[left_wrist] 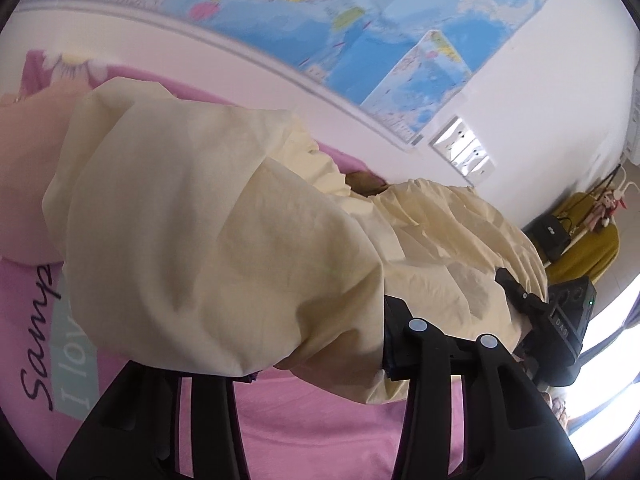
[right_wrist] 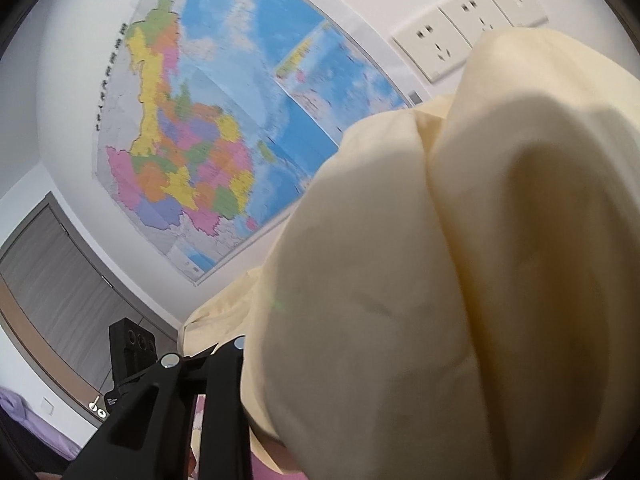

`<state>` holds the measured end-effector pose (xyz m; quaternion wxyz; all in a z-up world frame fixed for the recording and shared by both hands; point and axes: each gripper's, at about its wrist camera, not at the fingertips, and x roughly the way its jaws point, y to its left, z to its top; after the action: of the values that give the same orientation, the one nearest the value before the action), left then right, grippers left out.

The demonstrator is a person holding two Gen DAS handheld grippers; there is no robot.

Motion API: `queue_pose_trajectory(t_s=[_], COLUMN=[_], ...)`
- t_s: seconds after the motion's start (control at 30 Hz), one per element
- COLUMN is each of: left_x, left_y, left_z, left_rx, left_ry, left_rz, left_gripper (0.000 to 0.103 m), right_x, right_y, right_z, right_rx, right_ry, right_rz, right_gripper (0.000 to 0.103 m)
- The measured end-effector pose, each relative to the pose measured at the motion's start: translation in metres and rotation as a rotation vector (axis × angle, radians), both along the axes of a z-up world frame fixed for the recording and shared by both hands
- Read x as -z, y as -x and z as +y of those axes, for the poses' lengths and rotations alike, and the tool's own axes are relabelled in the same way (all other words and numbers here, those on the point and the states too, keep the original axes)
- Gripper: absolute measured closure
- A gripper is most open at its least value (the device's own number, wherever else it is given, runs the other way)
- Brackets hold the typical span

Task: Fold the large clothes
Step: 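Lift the bundled trousers with both tools and carry them toward the pink shirt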

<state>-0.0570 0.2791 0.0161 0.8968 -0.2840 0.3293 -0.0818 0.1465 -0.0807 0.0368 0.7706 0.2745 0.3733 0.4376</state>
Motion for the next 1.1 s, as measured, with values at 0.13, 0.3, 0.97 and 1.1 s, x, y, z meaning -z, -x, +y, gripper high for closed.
queue_pose_trajectory(t_s=[0.13,0.3,0.97,1.1], left_x=[-0.016,-0.04,-0.145,-0.147], left_y=[-0.002,-0.003,0.005,0.007], left_z=[-0.002,-0.001,0.123,0.177], left_rx=[0.018,0.021,-0.192,-0.275], left_ry=[-0.016,-0.041,-0.226,-0.249], left_rz=[-0.028,-0.076,-0.243,-0.258], left_gripper=[0.062,0.062,0.063,0.063], right_x=[-0.013,-0.031,-0.108,-0.105], right_y=[0.002,-0.001,-0.05,-0.056], right_z=[-0.009,-0.009,0.165,0.232], right_rx=[0.0,-0.006,-0.225,-0.299], right_ry=[-0.006,-0.037,-0.181,-0.194], right_rz=[-0.04,-0.089,-0.169,-0.145], right_gripper=[0.074,0.074,0.074,0.074])
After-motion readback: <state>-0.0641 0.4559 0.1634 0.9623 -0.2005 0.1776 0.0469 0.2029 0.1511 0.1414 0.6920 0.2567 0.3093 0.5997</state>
